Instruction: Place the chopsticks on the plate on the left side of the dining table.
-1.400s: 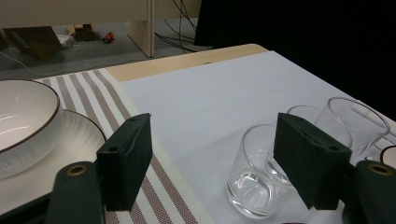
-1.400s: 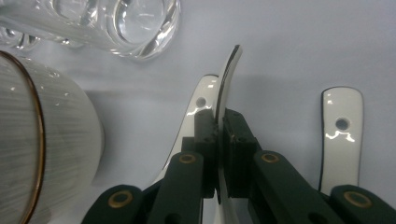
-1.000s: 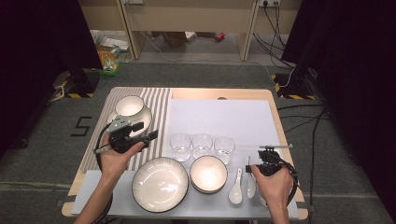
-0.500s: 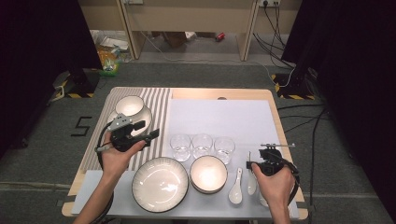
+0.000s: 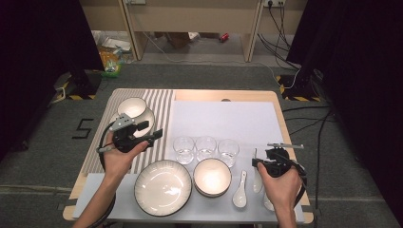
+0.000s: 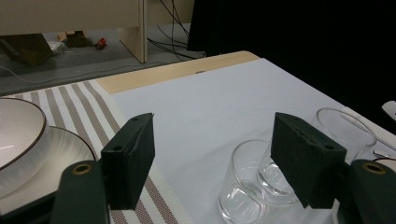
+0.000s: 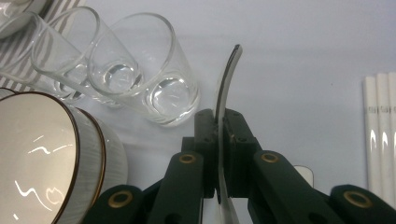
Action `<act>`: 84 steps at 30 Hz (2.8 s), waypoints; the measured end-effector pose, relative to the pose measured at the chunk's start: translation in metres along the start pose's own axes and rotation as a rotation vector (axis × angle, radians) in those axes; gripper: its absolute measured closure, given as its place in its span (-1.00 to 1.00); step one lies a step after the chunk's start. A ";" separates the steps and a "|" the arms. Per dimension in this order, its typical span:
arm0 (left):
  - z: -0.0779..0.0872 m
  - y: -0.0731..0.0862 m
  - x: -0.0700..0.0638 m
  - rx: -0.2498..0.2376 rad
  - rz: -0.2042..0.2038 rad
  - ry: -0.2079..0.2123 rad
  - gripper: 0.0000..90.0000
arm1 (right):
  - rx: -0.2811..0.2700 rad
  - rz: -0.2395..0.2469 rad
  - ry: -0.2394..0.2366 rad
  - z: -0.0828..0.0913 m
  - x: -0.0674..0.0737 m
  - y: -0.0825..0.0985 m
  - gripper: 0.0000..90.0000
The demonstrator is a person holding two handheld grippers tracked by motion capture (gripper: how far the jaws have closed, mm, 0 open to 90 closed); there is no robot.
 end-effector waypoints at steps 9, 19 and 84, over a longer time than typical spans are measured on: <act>-0.003 -0.005 -0.004 -0.010 -0.004 0.011 -0.35 | -0.071 0.041 -0.002 0.006 0.007 -0.012 0.91; -0.006 -0.007 -0.005 -0.013 -0.002 0.020 -0.35 | -0.152 0.091 0.005 0.011 0.012 -0.024 0.91; -0.031 -0.032 -0.034 -0.040 -0.040 0.114 -0.35 | -0.470 0.306 -0.048 0.027 0.060 -0.071 0.91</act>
Point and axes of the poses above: each handheld gripper's, and its own axes: z roughly backward along the jaws, y roughly out of its underside, x roughly to its left, the point moved 8 cm from there along -z, roughly forward along the jaws, and after that the axes turned 2 degrees about -z, right-handed, at the moved point
